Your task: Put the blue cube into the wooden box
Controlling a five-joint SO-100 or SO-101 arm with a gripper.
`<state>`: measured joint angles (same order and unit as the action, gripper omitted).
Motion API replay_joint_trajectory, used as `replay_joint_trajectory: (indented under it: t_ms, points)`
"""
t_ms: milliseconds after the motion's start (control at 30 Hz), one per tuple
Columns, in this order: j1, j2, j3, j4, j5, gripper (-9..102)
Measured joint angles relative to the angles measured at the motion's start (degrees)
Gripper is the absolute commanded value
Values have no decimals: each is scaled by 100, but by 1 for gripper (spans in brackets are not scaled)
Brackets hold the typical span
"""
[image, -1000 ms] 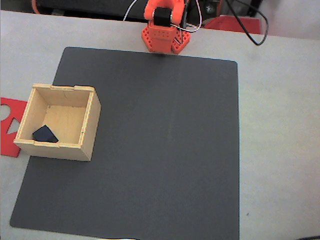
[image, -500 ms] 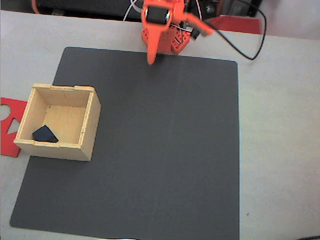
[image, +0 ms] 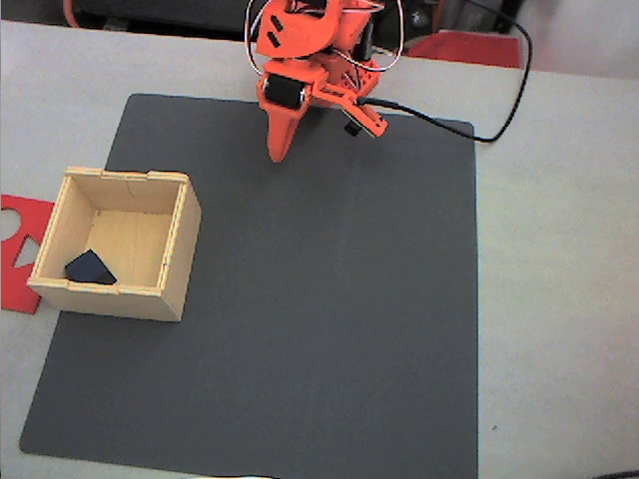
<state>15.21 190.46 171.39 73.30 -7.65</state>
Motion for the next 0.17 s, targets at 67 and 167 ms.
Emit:
replay_joint_trajectory:
  t_ms: [67,167]
  points:
    - [0,0,0,0,0,0]
    - [0,0,0,0,0,0]
